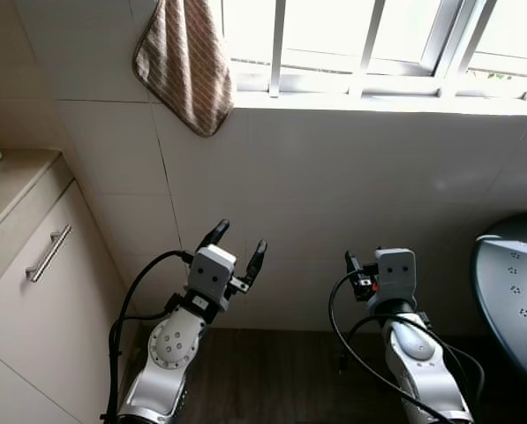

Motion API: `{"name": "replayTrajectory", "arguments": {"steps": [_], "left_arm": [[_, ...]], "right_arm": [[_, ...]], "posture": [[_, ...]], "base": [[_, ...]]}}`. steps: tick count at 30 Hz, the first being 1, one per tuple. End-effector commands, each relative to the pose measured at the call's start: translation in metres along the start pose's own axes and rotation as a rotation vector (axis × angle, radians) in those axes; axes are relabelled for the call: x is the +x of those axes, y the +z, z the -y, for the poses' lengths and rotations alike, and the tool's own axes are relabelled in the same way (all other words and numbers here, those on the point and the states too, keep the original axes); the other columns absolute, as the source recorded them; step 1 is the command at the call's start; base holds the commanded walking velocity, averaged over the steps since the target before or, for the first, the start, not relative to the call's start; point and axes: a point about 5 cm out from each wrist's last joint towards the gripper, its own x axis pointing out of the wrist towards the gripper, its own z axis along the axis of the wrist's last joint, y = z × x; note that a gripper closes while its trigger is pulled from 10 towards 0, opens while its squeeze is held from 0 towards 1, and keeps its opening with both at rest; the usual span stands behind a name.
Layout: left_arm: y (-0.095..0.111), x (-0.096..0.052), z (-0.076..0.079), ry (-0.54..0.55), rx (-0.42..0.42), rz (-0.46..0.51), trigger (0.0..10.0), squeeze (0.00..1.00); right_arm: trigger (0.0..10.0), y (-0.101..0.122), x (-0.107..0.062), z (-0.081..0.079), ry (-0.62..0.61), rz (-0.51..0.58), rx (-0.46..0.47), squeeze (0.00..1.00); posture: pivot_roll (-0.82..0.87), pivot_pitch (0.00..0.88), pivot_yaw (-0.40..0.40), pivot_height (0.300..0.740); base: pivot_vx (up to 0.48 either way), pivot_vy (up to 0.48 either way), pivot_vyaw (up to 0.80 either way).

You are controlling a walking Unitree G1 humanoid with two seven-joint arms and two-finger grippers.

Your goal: Kitchen organization

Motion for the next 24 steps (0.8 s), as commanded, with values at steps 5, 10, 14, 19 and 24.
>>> {"name": "replayTrajectory", "arguments": {"steps": [5,10,14,19,24], "left_arm": [[-0.0008,-0.0001,0.0008,-0.009,-0.006,-0.013,10.0,0.00],[-0.0005,0.0000,0.0005,-0.013,-0.006,-0.014,10.0,0.00],[-0.0003,0.0000,-0.0002,-0.011,-0.005,-0.014,10.0,0.00],[-0.0004,0.0004,-0.0007,-0.011,-0.004,-0.016,10.0,0.00],[-0.0005,0.0008,-0.0013,-0.012,-0.002,-0.017,10.0,0.00]], "right_arm": [[10.0,-0.0029,0.0008,-0.0005,0.007,-0.026,-0.020,0.00],[10.0,-0.0031,0.0006,-0.0013,0.009,-0.032,-0.016,0.00],[10.0,-0.0033,0.0009,-0.0019,0.009,-0.034,-0.014,0.00],[10.0,-0.0033,0.0012,-0.0022,0.010,-0.036,-0.013,0.00],[10.0,-0.0032,0.0016,-0.0023,0.006,-0.036,-0.011,0.00]], "posture": [[-0.03,0.000,-0.024,0.740],[-0.03,0.000,-0.023,0.740],[-0.02,0.000,-0.023,0.740],[-0.02,0.000,-0.021,0.740],[-0.02,0.000,-0.021,0.740]], "base": [[-0.315,0.000,0.00],[-0.328,0.000,0.00],[-0.333,0.000,0.00],[-0.334,0.000,0.00],[-0.338,0.000,0.00]]}}
